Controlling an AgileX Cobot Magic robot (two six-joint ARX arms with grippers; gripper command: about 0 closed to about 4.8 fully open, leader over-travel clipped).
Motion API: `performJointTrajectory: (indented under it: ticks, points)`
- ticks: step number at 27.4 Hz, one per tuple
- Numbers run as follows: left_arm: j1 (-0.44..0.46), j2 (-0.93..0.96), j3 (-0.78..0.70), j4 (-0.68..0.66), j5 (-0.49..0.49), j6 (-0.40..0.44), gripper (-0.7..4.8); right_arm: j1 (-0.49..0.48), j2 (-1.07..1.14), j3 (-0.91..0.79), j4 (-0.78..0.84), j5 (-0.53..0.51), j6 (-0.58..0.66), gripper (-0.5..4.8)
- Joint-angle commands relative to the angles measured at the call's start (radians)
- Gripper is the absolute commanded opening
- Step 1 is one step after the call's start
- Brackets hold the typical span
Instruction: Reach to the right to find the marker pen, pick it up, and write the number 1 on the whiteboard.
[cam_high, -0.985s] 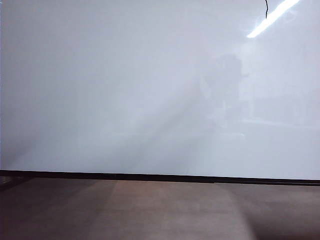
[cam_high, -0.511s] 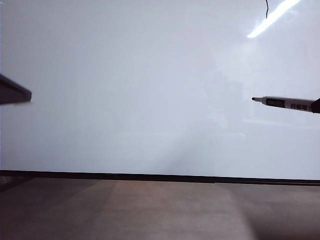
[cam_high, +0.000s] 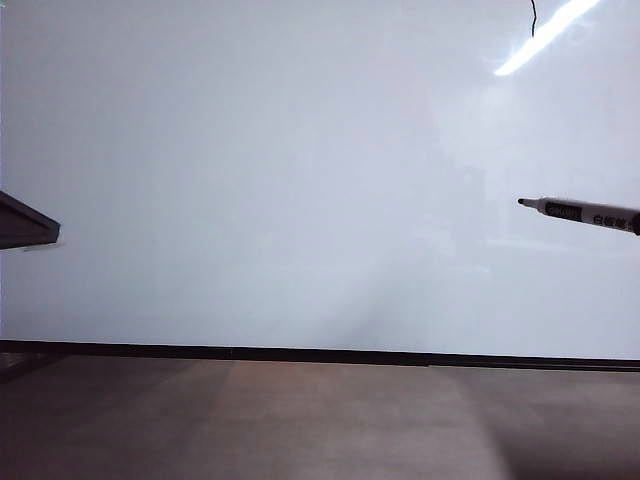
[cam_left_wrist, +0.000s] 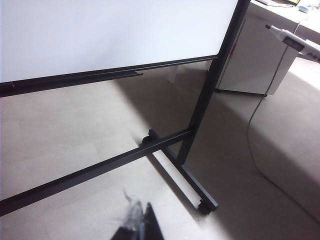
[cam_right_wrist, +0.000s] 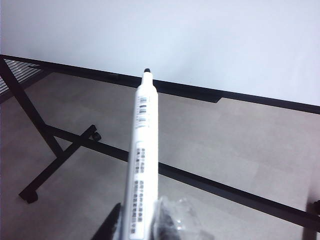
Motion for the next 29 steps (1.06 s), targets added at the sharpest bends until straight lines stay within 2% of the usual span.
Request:
performJointTrajectory:
  ticks: [1,4,7,10,13,15,20,29]
  points:
    - [0.008,-0.02,0.001,0.01,-0.002,-0.006,-0.05,0.001,-0.001,0.0,0.015,0.002,0.0,-0.01]
    - [0.123,-0.075,0.001,0.009,0.078,-0.006,-0.05,0.001,-0.002,0.0,0.015,0.005,0.0,-0.01]
    - [0.369,-0.108,0.001,0.009,0.15,-0.006,-0.05,0.001,-0.002,0.0,0.015,0.005,0.0,-0.01]
    - [0.6,-0.144,0.002,0.009,0.146,-0.006,-0.05,-0.005,-0.041,0.0,0.0,0.005,0.0,-0.01]
    - [0.743,-0.147,0.002,0.008,0.122,-0.006,-0.05,-0.055,-0.146,0.0,-0.005,0.0,0.0,-0.01]
    - [0.77,-0.147,0.002,0.008,0.101,-0.006,-0.05,-0.119,-0.199,0.005,-0.005,-0.002,0.0,-0.01]
    - [0.77,-0.147,0.001,0.006,0.106,-0.006,-0.05,-0.274,-0.232,0.004,0.01,0.005,0.0,-0.01]
    - [0.77,-0.147,0.001,0.005,0.106,-0.006,-0.05,-0.301,-0.232,0.004,0.01,0.005,0.0,-0.01]
